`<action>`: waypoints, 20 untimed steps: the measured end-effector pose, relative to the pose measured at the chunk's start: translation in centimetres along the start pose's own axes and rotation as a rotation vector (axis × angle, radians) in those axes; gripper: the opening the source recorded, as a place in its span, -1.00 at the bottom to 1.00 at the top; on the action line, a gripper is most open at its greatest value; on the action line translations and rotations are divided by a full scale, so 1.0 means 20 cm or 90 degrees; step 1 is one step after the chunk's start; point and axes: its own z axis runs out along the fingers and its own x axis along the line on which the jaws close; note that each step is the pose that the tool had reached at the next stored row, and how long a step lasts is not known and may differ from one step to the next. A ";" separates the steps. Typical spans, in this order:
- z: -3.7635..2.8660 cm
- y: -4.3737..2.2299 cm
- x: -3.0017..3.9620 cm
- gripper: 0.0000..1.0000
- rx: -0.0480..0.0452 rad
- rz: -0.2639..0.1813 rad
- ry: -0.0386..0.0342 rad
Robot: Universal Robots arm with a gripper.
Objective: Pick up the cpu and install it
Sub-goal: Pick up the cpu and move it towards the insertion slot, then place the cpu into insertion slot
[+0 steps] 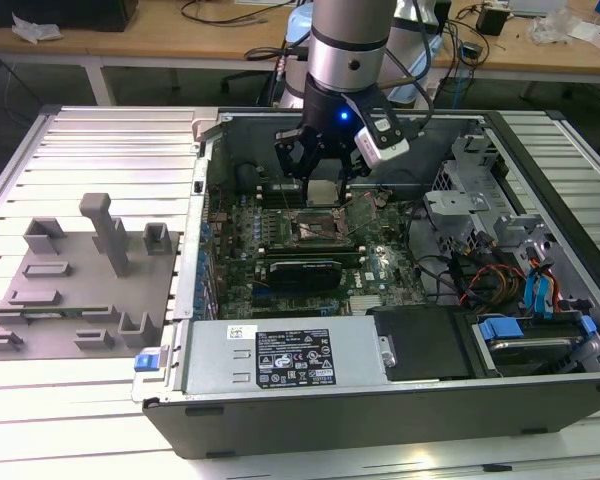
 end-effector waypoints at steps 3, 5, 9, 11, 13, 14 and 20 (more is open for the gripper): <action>0.002 0.000 0.000 0.08 -0.0001 0.000 0.0000; 0.002 0.000 0.000 0.08 -0.0001 0.000 0.0000; 0.002 0.000 0.000 0.08 -0.0001 0.000 0.0000; 0.002 0.000 0.000 0.08 -0.0001 0.000 0.0000; 0.002 0.000 0.000 0.08 0.0000 0.000 0.0000; 0.003 0.000 0.000 0.08 -0.0001 0.003 -0.0001; 0.003 0.000 0.000 0.08 -0.0008 0.036 -0.0015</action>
